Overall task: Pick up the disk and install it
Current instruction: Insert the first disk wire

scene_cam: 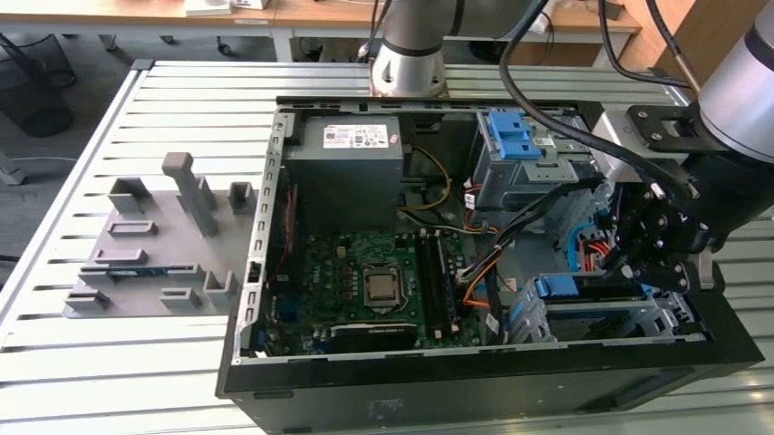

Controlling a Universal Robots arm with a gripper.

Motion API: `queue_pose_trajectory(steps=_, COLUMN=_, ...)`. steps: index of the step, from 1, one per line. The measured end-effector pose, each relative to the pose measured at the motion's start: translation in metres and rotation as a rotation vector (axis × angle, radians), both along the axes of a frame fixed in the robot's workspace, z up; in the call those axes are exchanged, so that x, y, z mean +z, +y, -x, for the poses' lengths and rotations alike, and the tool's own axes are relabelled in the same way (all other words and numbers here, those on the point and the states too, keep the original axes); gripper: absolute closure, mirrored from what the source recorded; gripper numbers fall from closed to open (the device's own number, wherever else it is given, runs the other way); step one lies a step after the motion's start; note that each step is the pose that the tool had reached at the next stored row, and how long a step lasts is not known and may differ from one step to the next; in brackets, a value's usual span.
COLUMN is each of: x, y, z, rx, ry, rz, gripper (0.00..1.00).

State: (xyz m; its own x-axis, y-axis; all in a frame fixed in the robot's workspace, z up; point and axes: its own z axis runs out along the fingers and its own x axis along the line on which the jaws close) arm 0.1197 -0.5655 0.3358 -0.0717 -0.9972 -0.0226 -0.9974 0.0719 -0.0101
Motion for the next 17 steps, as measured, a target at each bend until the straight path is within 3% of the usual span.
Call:
queue_pose_trajectory(steps=8, x=-0.0002, y=0.0000, z=-0.0025, rx=0.000, ry=0.0122, rz=0.0002, gripper=0.82)
queue_pose_trajectory(steps=17, x=-0.0013, y=0.0000, z=-0.0029, rx=-0.001, ry=0.0155, rz=0.0002, gripper=0.82)
